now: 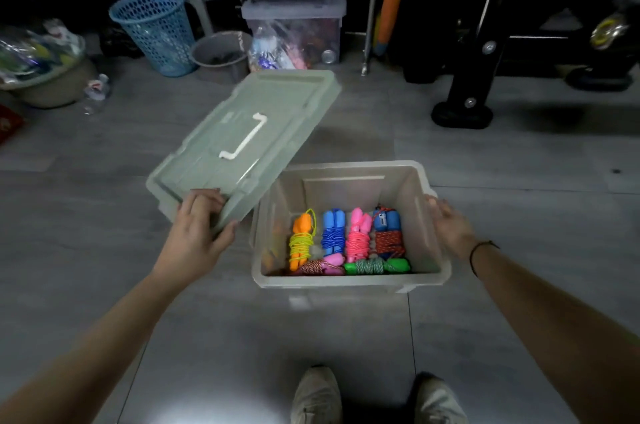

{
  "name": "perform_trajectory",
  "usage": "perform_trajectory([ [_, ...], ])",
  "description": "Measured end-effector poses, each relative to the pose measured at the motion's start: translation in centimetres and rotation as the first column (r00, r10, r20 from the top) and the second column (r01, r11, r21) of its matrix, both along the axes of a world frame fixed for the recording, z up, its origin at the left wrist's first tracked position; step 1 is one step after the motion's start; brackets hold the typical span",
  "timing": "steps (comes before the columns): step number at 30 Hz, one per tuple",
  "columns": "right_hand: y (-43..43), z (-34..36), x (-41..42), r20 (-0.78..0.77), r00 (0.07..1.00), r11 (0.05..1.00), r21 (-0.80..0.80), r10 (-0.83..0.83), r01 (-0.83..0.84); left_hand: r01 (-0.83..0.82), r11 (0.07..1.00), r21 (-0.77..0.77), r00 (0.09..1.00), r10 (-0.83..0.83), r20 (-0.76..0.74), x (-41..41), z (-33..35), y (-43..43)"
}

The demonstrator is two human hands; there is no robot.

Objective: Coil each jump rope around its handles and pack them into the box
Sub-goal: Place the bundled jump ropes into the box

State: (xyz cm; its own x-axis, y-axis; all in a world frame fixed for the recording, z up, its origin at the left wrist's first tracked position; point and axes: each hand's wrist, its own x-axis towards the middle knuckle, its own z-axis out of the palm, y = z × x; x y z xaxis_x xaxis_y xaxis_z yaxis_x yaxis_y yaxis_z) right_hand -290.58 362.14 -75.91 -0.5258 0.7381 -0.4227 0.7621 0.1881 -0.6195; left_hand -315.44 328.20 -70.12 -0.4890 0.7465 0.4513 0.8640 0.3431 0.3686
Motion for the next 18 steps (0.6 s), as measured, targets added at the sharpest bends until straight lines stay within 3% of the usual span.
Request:
perform_trajectory([
  [1,0.1,1.0,-0.2,-0.097,0.986,0.987,-0.092,-0.137,0.128,0.107,0.994,-0.029,0.994,-0.107,-0.010,0.4,0.4,0.3],
  [3,0.6,2.7,-0.1,-0.338,0.817,0.863,-0.377,-0.467,0.337,0.276,0.955,-0.109,0.961,-0.277,0.002,0.8,0.5,0.8],
  [5,1.1,4.3,0.7,-0.418,0.682,0.766,-0.545,-0.600,0.340,0.356,0.918,-0.176,0.934,-0.351,0.061,0.6,-0.4,1.2],
  [6,1.0,4.8,1.2,-0.413,0.665,0.739,-0.590,-0.623,0.326,0.375,0.905,-0.198,0.927,-0.362,0.103,0.5,-1.0,1.2],
  [8,0.3,4.8,2.0,-0.330,0.758,0.768,-0.548,-0.563,0.332,0.411,0.882,-0.232,0.907,-0.368,0.205,0.4,-2.6,1.0],
  [10,-0.4,3.6,2.9,-0.201,0.879,0.857,-0.394,-0.433,0.332,0.457,0.836,-0.302,0.879,-0.372,0.299,1.1,-4.6,0.7],
  [12,-1.0,2.1,4.2,-0.171,0.929,0.928,-0.243,-0.328,0.283,0.453,0.815,-0.360,0.881,-0.347,0.322,2.1,-6.4,0.2],
  [15,-1.6,0.1,6.1,-0.244,0.936,0.961,-0.171,-0.254,0.216,0.372,0.852,-0.368,0.917,-0.276,0.288,3.4,-7.5,-0.8],
  [18,-1.7,0.3,5.9,-0.387,0.844,0.920,-0.274,-0.372,0.280,0.274,0.900,-0.340,0.949,-0.195,0.247,3.8,-7.6,-1.7],
])
